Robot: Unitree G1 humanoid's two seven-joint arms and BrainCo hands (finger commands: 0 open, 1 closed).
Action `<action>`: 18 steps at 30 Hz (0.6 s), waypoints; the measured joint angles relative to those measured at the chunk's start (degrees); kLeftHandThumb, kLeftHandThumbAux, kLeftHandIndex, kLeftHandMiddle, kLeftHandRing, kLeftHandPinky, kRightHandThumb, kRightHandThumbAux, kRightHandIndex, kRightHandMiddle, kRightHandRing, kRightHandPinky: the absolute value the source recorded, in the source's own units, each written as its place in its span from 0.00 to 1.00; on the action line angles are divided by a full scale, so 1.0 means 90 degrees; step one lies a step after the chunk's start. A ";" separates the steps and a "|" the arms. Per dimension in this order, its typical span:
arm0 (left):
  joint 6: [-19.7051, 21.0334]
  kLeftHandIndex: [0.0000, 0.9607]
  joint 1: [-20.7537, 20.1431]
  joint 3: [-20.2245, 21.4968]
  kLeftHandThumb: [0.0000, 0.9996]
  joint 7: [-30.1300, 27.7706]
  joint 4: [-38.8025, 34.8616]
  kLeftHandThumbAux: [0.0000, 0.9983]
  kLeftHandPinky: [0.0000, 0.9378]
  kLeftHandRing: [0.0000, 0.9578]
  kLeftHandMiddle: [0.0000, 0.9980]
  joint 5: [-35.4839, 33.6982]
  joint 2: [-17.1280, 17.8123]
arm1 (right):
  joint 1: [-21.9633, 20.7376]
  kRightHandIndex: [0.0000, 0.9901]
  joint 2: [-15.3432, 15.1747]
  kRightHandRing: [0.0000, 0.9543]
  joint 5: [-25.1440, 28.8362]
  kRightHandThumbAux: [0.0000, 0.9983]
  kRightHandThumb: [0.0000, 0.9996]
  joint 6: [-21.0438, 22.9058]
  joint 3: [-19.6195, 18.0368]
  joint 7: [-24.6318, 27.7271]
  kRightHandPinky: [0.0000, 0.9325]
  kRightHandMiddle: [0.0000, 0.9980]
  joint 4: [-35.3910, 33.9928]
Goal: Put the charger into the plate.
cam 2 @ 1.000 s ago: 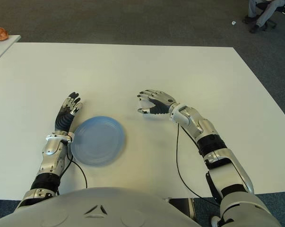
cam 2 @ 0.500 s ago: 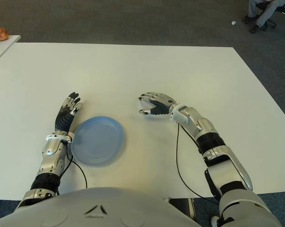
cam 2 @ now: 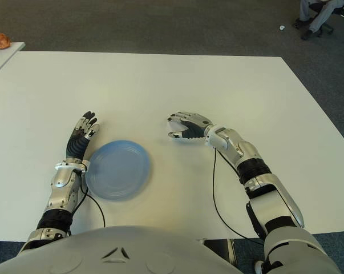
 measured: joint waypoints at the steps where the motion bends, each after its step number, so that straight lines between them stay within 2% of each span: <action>1: 0.0000 0.01 0.0001 0.0000 0.00 0.0000 0.0000 0.53 0.00 0.04 0.07 0.0000 0.0001 | -0.0003 0.00 0.0004 0.00 -0.0004 0.15 0.33 -0.0016 0.0017 -0.0058 0.00 0.00 0.0037; 18: 0.0000 0.02 0.0015 0.0009 0.00 -0.0061 -0.0001 0.53 0.01 0.03 0.06 -0.0011 0.0045 | -0.0124 0.00 0.0052 0.00 -0.0044 0.16 0.32 -0.0236 0.0220 -0.0634 0.00 0.00 0.0540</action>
